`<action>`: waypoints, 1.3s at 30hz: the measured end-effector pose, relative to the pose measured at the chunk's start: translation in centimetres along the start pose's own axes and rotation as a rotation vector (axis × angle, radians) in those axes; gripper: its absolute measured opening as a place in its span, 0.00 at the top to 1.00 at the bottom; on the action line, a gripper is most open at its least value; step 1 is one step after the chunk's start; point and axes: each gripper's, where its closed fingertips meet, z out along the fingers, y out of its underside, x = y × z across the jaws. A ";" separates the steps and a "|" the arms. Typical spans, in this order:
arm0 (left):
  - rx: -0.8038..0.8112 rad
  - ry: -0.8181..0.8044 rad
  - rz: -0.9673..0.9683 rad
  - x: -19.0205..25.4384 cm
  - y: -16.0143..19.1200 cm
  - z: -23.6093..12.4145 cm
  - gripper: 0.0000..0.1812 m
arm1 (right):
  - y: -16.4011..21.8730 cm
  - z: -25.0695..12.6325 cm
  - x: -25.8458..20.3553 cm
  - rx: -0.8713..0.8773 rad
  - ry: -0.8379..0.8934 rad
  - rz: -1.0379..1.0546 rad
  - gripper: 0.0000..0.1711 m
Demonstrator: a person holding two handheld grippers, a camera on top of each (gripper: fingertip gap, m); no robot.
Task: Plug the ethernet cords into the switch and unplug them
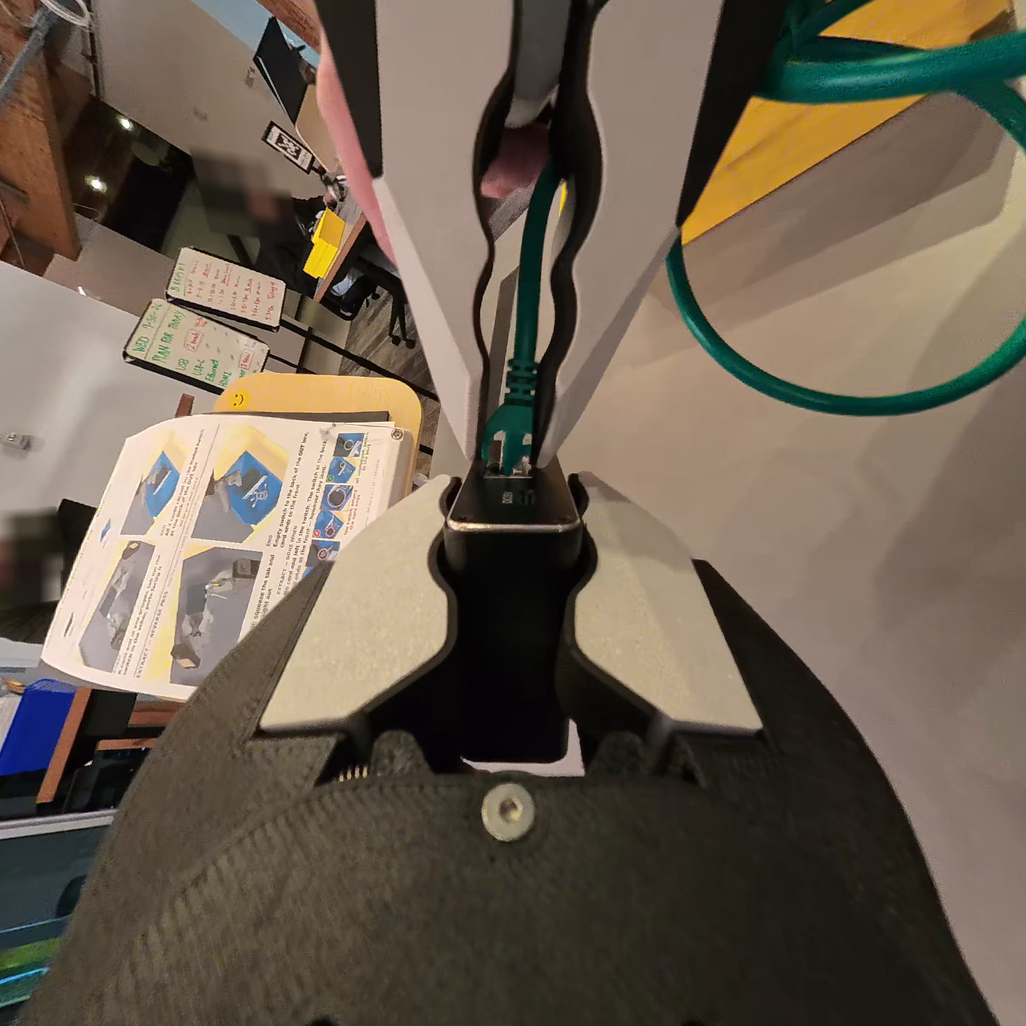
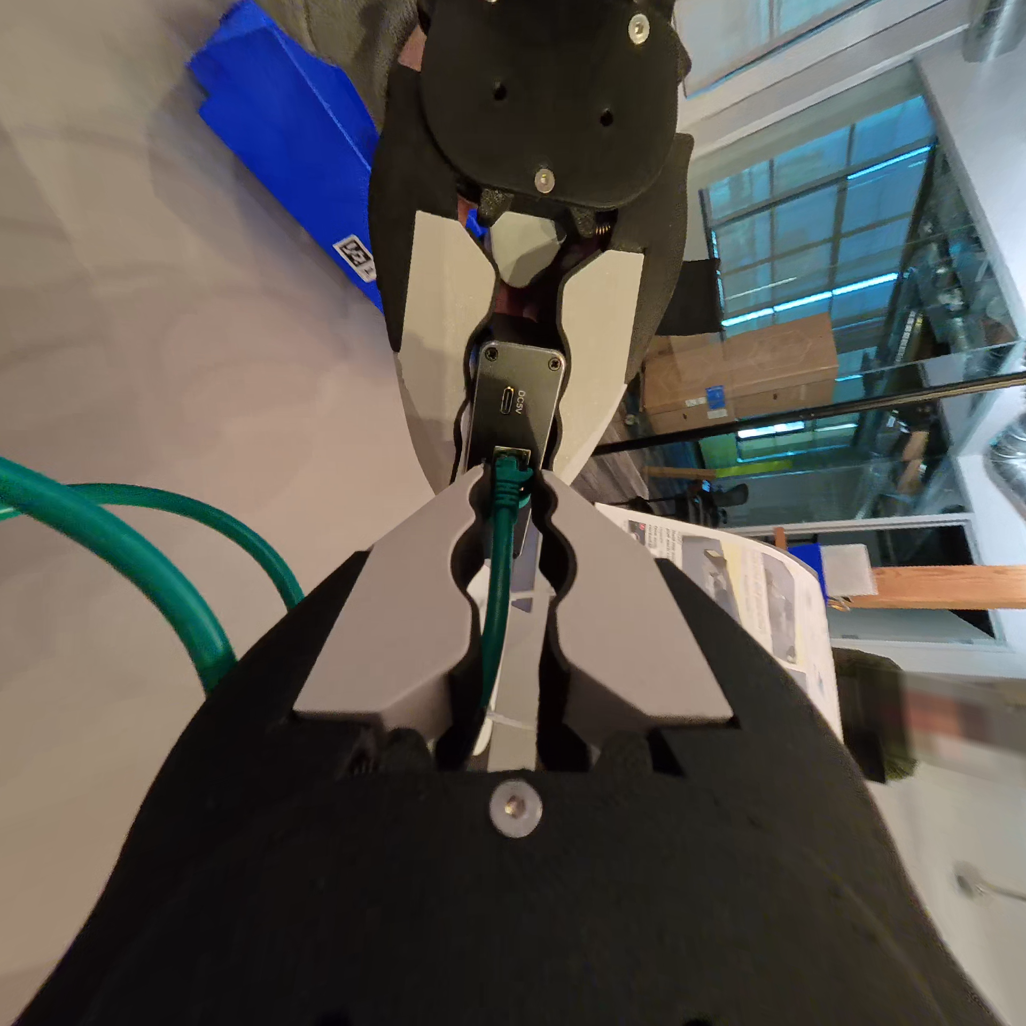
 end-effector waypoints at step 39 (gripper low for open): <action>-0.064 -0.008 0.036 -0.7 -0.6 0.8 0.80 | 0.6 -1.1 0.4 -0.004 -0.244 0.115 0.92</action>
